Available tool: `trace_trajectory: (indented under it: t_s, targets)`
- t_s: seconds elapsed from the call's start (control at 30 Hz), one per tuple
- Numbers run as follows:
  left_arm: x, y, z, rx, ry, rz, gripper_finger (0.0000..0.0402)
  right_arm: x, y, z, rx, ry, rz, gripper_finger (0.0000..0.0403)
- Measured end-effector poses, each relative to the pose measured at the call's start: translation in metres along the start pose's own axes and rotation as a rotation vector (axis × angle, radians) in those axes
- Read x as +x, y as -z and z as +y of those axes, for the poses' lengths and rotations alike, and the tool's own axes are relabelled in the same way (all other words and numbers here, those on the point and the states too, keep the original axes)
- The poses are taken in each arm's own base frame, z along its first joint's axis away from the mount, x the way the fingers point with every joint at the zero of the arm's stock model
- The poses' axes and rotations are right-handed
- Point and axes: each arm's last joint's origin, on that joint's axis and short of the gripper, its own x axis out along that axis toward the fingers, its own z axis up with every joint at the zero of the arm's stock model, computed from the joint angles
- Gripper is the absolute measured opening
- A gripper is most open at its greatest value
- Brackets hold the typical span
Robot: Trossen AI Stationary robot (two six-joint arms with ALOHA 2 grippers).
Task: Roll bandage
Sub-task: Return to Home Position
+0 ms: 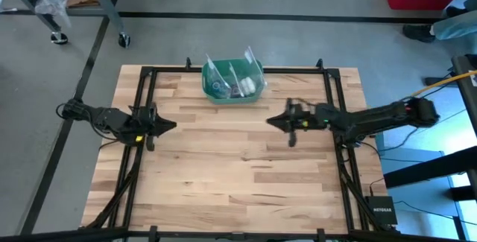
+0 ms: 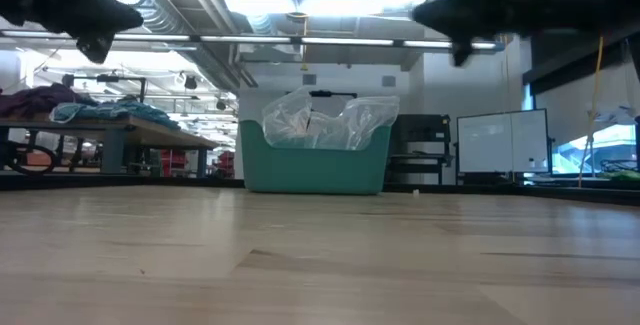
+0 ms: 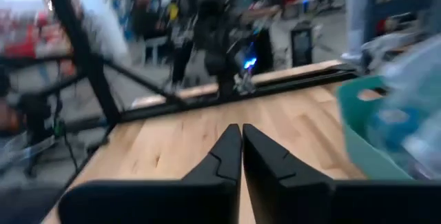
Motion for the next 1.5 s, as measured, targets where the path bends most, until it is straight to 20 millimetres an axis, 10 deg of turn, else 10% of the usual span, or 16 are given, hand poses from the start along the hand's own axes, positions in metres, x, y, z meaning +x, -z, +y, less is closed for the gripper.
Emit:
trace_trajectory:
  t_s: [0.33,0.67,0.97,1.5]
  targets:
    - [0.005,0.019,0.002,-0.006,-0.024,0.053,0.0017,-0.061,0.034,-0.005,0.133,0.001,-0.052,0.0024]
    - [0.003,0.006,-0.001,0.086,0.039,-0.070,0.0017,-0.086,0.047,-0.004,0.066,-0.095,-0.078,0.0024]
    - [0.019,0.041,-0.009,0.157,0.283,-0.136,0.0017,-0.102,0.046,0.000,-0.014,-0.196,-0.071,0.0024]
    - [0.023,0.041,0.000,0.220,0.175,-0.151,0.0017,-0.116,0.053,-0.002,-0.023,-0.170,-0.034,0.0024]
